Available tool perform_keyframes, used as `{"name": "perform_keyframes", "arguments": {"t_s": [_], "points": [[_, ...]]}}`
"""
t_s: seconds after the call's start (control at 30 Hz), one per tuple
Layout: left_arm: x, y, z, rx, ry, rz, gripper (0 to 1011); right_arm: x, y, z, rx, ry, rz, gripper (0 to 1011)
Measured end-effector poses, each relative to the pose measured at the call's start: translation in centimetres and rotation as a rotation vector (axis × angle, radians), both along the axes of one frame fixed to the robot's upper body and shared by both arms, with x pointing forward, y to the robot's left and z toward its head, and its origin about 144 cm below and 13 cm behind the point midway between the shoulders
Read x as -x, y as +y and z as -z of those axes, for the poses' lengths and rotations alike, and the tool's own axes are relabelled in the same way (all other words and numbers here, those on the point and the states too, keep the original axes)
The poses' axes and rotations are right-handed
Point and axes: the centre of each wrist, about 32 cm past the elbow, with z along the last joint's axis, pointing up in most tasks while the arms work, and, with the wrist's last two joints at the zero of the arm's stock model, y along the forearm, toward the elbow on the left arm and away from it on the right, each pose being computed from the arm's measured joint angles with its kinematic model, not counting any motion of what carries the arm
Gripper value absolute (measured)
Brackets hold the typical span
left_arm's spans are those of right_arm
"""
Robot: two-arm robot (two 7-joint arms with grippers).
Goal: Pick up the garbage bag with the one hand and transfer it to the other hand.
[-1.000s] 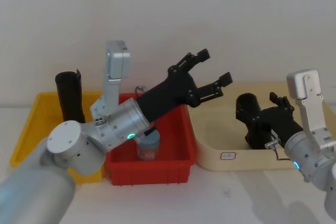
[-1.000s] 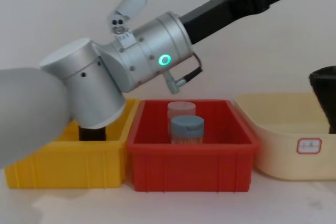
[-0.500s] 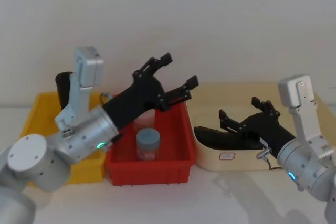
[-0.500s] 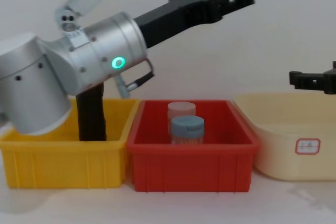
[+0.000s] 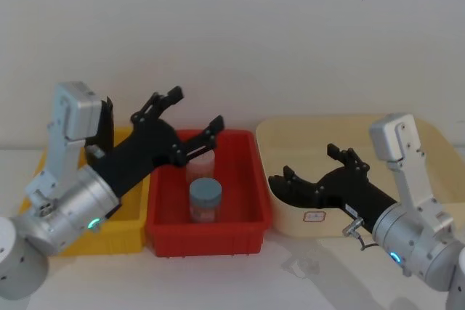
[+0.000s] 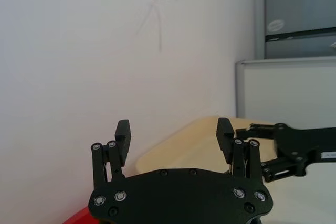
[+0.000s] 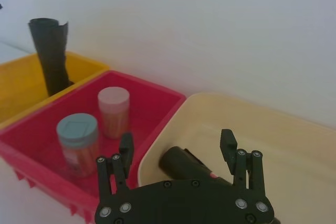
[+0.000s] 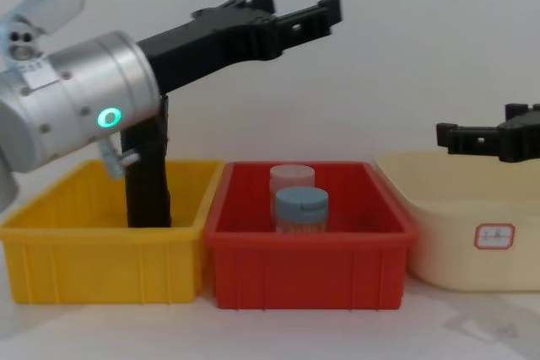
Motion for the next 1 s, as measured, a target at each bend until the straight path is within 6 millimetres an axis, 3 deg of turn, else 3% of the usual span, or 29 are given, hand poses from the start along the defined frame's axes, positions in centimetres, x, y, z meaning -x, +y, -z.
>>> {"name": "perform_keyframes", "arguments": {"t_s": [0.47,1.0], "points": [[2.4,2.3,0.1,-0.038,0.014,-0.119,1000,0.5,0.3,0.0,0.008,0.014,-0.119,999],[3.2,3.0,0.1,-0.053,0.018,-0.16,1000,-0.2,1.8,-1.0,0.048,0.1,-0.263,999]]}}
